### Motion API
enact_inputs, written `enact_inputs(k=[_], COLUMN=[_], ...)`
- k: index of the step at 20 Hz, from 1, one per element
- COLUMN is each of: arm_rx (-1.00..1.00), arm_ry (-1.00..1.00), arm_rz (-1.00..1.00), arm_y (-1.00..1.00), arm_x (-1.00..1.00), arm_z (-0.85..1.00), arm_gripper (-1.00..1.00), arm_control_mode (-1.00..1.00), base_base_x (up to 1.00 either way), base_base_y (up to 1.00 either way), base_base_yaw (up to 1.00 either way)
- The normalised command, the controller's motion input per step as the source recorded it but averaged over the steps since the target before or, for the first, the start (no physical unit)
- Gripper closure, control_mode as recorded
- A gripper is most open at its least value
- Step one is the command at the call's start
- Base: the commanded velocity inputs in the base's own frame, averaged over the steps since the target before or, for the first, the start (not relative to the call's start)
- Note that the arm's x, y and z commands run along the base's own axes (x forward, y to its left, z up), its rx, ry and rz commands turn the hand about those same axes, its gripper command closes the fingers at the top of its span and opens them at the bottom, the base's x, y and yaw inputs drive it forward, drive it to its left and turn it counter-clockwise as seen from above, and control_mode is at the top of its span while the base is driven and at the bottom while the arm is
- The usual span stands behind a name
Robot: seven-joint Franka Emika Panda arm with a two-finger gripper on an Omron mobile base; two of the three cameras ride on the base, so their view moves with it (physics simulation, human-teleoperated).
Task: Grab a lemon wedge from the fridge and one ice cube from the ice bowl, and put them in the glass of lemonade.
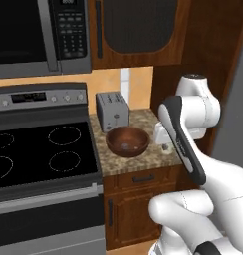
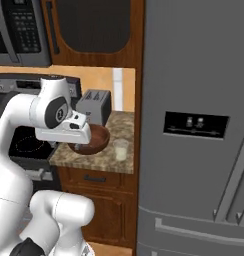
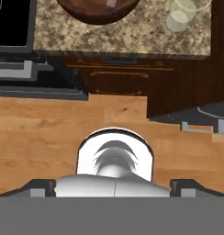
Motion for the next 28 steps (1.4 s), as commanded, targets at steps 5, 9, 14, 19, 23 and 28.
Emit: enact_inputs(k=[5, 9, 14, 19, 23, 28], arm_rx=[0.0, 0.0, 0.02, 0.0, -0.01, -0.04], arm_ry=[0.0, 0.0, 0.0, 0.04, 0.06, 0.12], arm_rz=[0.0, 0.0, 0.0, 0.0, 0.0, 0.07], arm_y=[0.0, 0.23, 0.35, 0.59, 0.42, 0.01], arm_x=[0.0, 0.17, 0.45, 0.87, 1.0, 0.93], arm_z=[0.0, -0.4, -0.79, -0.57, -0.42, -0.06], arm_gripper=[-1.0, -1.0, -1.0, -1.0, -1.0, -1.0], arm_control_mode=[1.0, -1.0, -1.0, -1.0, -1.0, -1.0], base_base_x=[0.59, 0.13, 0.0, 0.0, 0.0, 0.0], base_base_y=[0.08, 0.07, 0.0, 0.0, 0.0, 0.0], base_base_yaw=[0.0, 0.0, 0.0, 0.0, 0.0, 0.0])
